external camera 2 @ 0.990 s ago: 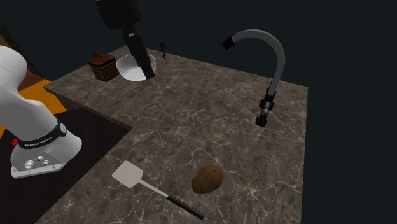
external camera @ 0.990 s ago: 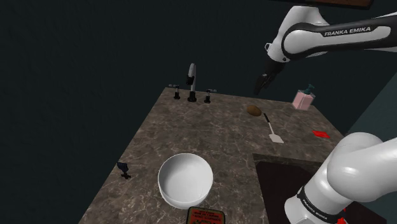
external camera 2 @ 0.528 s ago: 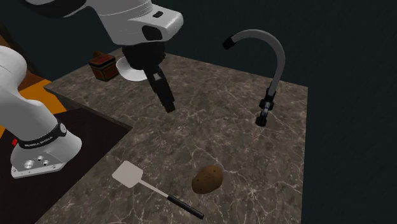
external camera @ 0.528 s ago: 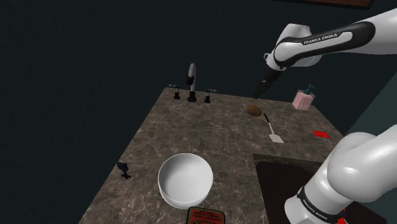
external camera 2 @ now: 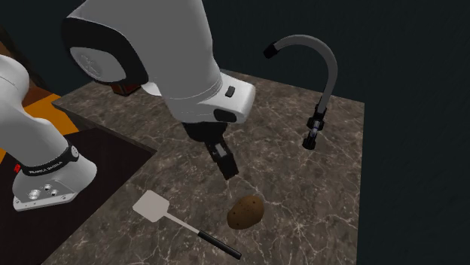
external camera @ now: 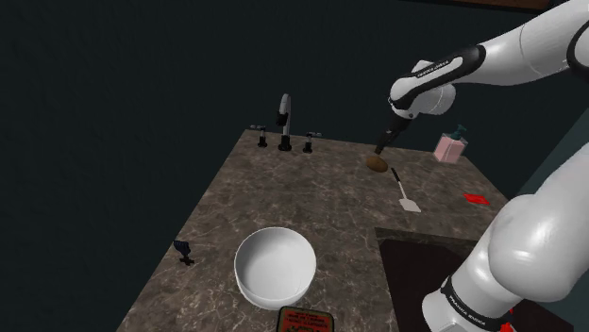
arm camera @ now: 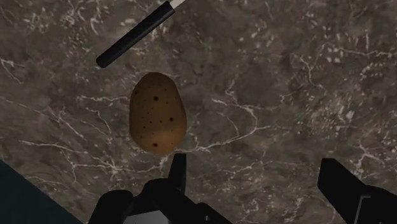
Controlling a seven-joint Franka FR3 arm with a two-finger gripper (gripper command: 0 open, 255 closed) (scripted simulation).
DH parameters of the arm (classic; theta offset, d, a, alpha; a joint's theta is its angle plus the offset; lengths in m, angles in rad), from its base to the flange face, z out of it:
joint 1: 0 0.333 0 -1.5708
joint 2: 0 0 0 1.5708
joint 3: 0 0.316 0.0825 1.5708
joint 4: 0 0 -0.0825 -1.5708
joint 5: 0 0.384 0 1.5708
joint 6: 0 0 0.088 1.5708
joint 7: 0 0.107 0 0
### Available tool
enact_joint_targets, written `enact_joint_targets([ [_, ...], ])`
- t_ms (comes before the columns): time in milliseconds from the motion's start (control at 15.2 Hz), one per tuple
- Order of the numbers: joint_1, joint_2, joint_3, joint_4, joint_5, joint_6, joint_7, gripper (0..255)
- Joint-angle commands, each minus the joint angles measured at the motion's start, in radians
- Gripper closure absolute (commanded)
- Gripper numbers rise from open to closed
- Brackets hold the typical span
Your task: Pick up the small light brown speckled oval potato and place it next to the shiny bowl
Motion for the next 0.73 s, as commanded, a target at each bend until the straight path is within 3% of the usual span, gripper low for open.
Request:
enact_joint_targets([
  [0, 0.006, 0.086, -0.035, 0.035, 0.096, 0.019, -0.104, 0],
  [198, -0.017, 0.239, -0.050, 0.116, 0.266, 0.020, -0.266, 0],
  [396, -0.088, 0.385, -0.017, 0.211, 0.410, 0.001, -0.398, 0],
  [528, -0.132, 0.454, 0.009, 0.264, 0.465, -0.011, -0.450, 0],
  [660, -0.141, 0.476, 0.024, 0.264, 0.487, 0.005, -0.463, 0],
])
